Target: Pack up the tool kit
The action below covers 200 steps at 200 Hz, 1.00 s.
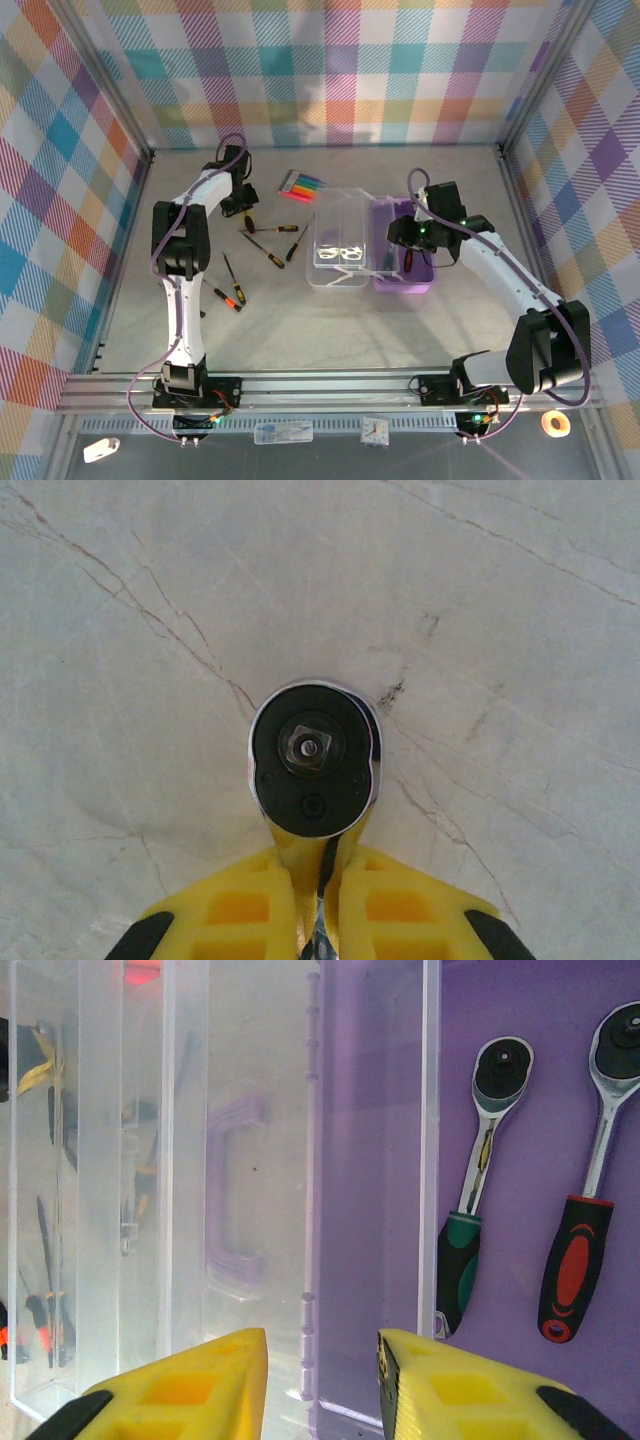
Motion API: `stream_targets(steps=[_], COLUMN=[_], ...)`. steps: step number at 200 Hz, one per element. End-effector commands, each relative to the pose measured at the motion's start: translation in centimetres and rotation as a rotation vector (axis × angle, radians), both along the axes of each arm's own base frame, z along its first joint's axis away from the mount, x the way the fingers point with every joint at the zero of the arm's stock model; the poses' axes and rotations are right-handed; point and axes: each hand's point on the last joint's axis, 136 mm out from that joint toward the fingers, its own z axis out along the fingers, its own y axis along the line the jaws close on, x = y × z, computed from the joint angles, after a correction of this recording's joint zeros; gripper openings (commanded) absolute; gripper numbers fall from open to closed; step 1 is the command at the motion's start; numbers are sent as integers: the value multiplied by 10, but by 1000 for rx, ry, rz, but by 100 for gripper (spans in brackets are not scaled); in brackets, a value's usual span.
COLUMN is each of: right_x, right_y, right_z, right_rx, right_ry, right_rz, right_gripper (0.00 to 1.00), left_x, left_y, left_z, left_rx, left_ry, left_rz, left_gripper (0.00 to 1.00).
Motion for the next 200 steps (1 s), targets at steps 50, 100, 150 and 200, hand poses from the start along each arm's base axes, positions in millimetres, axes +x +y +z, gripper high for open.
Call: stream_targets(steps=[50, 100, 150, 200], right_x=[-2, -5, -22, -43], right_y=[8, 14, 48, 85], right_z=[27, 30, 49, 75], right_rx=[43, 62, 121, 140], right_ry=[-51, -56, -100, -157], right_rz=[14, 34, 186, 299], right_gripper=[35, 35, 43, 56], left_x=[-4, -11, -37, -75], left_y=[5, -2, -31, -84], left_z=[52, 103, 150, 171], left_rx=[-89, -158, -342, -475], left_ry=[-176, -282, -386, -449], left_rz=[45, 62, 55, -30], left_gripper=[0, 0, 0, 0])
